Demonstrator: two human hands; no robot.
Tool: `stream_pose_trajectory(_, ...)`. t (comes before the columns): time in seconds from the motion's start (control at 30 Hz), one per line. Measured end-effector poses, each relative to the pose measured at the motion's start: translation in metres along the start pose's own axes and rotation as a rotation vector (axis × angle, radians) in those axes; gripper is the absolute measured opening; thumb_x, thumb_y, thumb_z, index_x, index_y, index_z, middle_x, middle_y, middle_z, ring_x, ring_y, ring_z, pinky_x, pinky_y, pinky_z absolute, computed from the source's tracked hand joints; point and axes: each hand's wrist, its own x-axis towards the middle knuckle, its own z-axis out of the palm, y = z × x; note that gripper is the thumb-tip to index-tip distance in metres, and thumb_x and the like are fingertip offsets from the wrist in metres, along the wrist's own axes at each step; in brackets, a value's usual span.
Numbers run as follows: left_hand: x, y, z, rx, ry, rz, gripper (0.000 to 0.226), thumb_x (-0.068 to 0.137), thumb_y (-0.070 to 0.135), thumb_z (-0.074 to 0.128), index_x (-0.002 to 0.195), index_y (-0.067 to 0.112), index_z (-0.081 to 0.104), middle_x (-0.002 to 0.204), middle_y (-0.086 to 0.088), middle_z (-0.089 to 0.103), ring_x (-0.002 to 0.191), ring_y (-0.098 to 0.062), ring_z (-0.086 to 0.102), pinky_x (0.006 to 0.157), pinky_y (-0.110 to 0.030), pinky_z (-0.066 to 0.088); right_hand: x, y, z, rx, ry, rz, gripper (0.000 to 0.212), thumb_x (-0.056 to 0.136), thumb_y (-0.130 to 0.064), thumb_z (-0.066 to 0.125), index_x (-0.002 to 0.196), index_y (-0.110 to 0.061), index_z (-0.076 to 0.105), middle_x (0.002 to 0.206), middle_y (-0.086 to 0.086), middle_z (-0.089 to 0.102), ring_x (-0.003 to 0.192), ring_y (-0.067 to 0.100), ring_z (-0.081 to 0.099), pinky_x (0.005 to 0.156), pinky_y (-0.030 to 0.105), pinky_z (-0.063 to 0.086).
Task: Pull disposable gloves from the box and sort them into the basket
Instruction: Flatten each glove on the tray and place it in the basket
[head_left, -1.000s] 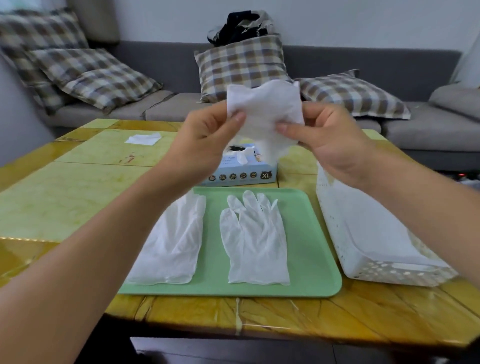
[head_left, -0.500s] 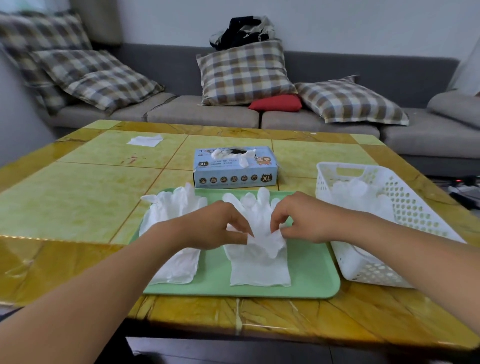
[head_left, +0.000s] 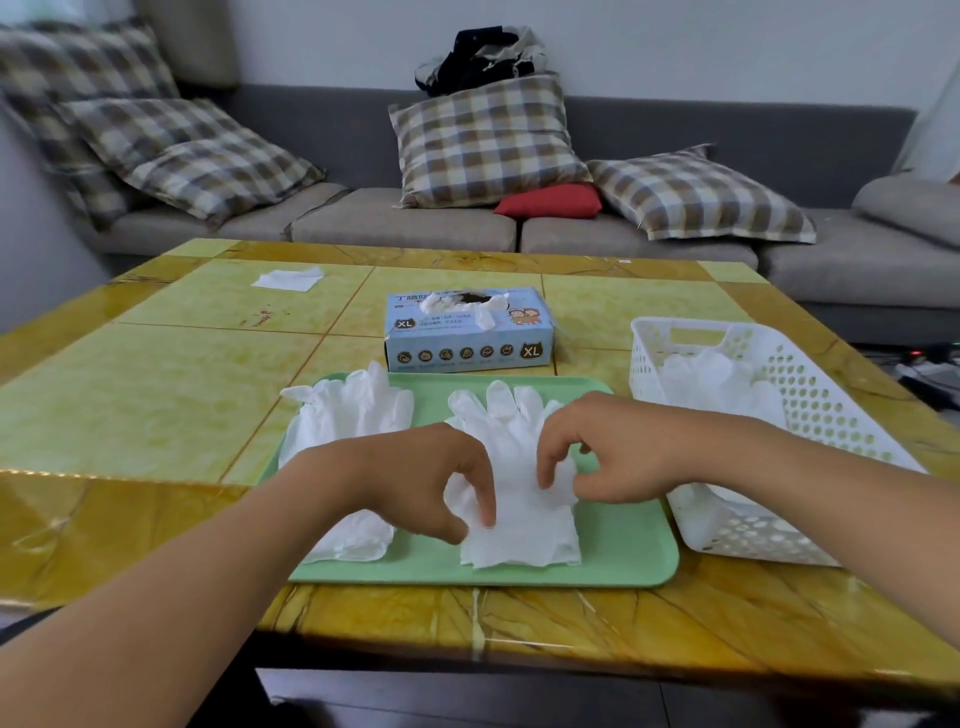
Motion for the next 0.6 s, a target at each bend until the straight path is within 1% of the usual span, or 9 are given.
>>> stream_pose_trajectory(0.07, 0.003, 0.005, 0.002, -0.017, 0.081, -0.021, 0.018, 0.083, 0.048, 0.071, 0.095, 0.036, 0.075, 0.106, 0.020, 0.064, 0.104, 0.003, 0.055, 0.098, -0.029, 0.046, 0.008, -0.005, 0.001, 0.055, 0.120, -0.007, 0.028, 0.091, -0.017, 0.062, 0.114, -0.029, 0.072, 0.108, -0.016, 0.064, 0.099, 0.000, 0.058, 0.084, 0.019, 0.049)
stream_pose_trajectory(0.13, 0.010, 0.009, 0.004, 0.007, 0.177, -0.061, 0.032, 0.086, 0.059, 0.067, 0.095, 0.029, 0.074, 0.096, 0.016, 0.066, 0.092, 0.000, 0.058, 0.087, -0.025, 0.049, 0.023, -0.007, 0.005, 0.037, 0.175, 0.019, 0.029, 0.095, -0.019, 0.058, 0.122, -0.024, 0.068, 0.101, -0.015, 0.062, 0.090, 0.002, 0.057, 0.075, 0.016, 0.044)
stream_pose_trajectory(0.23, 0.015, 0.009, 0.008, 0.121, 0.198, -0.111, 0.037, 0.082, 0.061, 0.072, 0.095, 0.027, 0.069, 0.086, 0.016, 0.060, 0.080, -0.002, 0.055, 0.076, -0.026, 0.048, 0.054, -0.002, 0.011, 0.011, 0.098, 0.121, 0.038, 0.095, -0.015, 0.056, 0.133, -0.018, 0.061, 0.088, -0.014, 0.052, 0.083, 0.009, 0.048, 0.065, 0.017, 0.035)
stream_pose_trajectory(0.3, 0.015, 0.007, 0.011, 0.123, 0.155, -0.120, 0.036, 0.077, 0.058, 0.078, 0.092, 0.029, 0.062, 0.082, 0.018, 0.055, 0.076, -0.001, 0.052, 0.070, -0.026, 0.045, 0.068, 0.002, 0.009, 0.052, 0.087, 0.215, 0.054, 0.096, -0.017, 0.056, 0.148, -0.014, 0.043, 0.093, -0.005, 0.055, 0.086, 0.016, 0.048, 0.062, 0.024, 0.035)
stream_pose_trajectory(0.37, 0.015, 0.004, 0.012, 0.119, 0.148, -0.123, 0.038, 0.077, 0.056, 0.079, 0.096, 0.030, 0.059, 0.086, 0.017, 0.054, 0.078, -0.003, 0.052, 0.069, -0.025, 0.043, 0.076, 0.008, 0.005, 0.086, 0.173, 0.272, 0.078, 0.096, -0.018, 0.056, 0.159, -0.012, 0.012, 0.082, 0.002, 0.054, 0.072, 0.018, 0.050, 0.055, 0.029, 0.035)
stream_pose_trajectory(0.4, 0.015, 0.003, 0.012, 0.128, 0.148, -0.122, 0.040, 0.078, 0.055, 0.079, 0.102, 0.029, 0.061, 0.092, 0.015, 0.056, 0.082, -0.006, 0.054, 0.072, -0.026, 0.045, 0.075, 0.008, 0.001, 0.070, 0.213, 0.276, 0.082, 0.095, -0.018, 0.057, 0.160, -0.011, 0.007, 0.078, 0.001, 0.054, 0.067, 0.017, 0.050, 0.054, 0.031, 0.037)
stream_pose_trajectory(0.47, 0.015, 0.000, 0.010, 0.140, 0.149, -0.120, 0.044, 0.080, 0.052, 0.078, 0.114, 0.029, 0.062, 0.102, 0.011, 0.058, 0.089, -0.010, 0.054, 0.080, -0.030, 0.049, 0.065, 0.004, -0.008, -0.005, 0.194, 0.195, 0.068, 0.091, -0.018, 0.065, 0.152, -0.014, 0.034, 0.084, -0.004, 0.059, 0.070, 0.014, 0.054, 0.061, 0.032, 0.046)
stream_pose_trajectory(0.53, 0.015, -0.004, 0.006, 0.140, 0.156, -0.113, 0.043, 0.082, 0.050, 0.078, 0.117, 0.030, 0.063, 0.106, 0.010, 0.058, 0.089, -0.007, 0.052, 0.083, -0.030, 0.049, 0.046, -0.005, -0.015, -0.071, 0.047, 0.049, 0.037, 0.085, -0.019, 0.076, 0.119, -0.022, 0.064, 0.092, -0.011, 0.062, 0.076, 0.007, 0.058, 0.068, 0.025, 0.049)
stream_pose_trajectory(0.6, 0.012, -0.004, -0.003, 0.108, 0.187, -0.088, 0.039, 0.080, 0.051, 0.079, 0.111, 0.033, 0.065, 0.101, 0.012, 0.058, 0.086, -0.002, 0.051, 0.079, -0.024, 0.045, 0.027, -0.017, -0.018, -0.106, -0.129, -0.030, 0.026, 0.079, -0.019, 0.083, 0.100, -0.025, 0.069, 0.090, -0.016, 0.060, 0.082, 0.003, 0.060, 0.066, 0.016, 0.047)
